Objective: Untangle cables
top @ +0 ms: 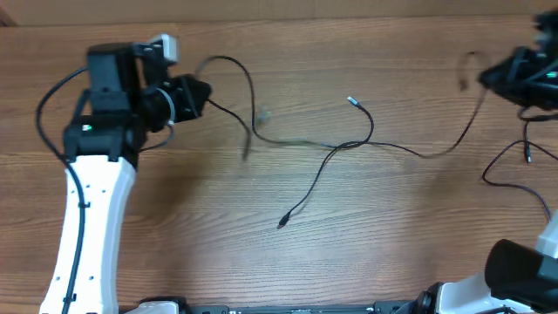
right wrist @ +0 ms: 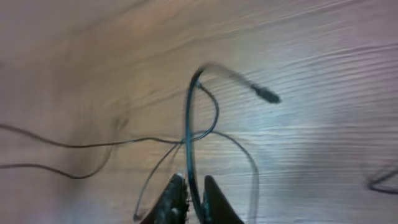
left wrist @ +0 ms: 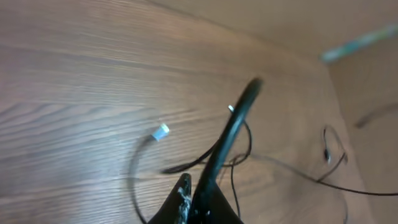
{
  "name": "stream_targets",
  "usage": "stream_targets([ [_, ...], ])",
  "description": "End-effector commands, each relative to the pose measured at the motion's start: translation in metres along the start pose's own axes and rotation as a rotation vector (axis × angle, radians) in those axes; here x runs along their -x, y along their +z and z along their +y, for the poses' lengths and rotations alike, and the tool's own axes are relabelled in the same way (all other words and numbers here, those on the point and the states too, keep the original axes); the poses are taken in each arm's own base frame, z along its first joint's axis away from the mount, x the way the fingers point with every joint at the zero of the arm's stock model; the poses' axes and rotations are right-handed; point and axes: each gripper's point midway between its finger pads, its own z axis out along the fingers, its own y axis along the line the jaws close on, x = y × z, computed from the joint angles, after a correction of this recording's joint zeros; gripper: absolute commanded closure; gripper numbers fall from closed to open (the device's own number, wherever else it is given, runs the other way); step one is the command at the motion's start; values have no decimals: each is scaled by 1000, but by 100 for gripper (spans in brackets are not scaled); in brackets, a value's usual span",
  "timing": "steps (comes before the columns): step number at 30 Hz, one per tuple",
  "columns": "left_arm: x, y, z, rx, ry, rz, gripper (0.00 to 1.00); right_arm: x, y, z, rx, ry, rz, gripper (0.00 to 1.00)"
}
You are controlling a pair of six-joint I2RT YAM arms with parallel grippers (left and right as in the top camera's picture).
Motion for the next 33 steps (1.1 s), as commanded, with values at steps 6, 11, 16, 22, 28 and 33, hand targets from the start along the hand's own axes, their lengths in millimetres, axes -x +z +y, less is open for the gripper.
stream_targets([
  [6,-6,4,17,148,83,21,96,-29,36,-3,-135,-30,149,38],
  [11,-18,7,25,171,60,72,96,-47,57,28,1,-46,221,27],
  [16,-25,12,30,181,44,108,96,-78,89,42,31,-39,333,26],
  [22,-28,16,33,184,37,122,96,-120,139,43,-2,9,438,25],
  [28,-28,16,33,184,37,122,96,-153,197,35,-60,-47,431,28],
  [33,-28,16,33,184,37,123,96,-180,236,26,-142,-169,392,29],
])
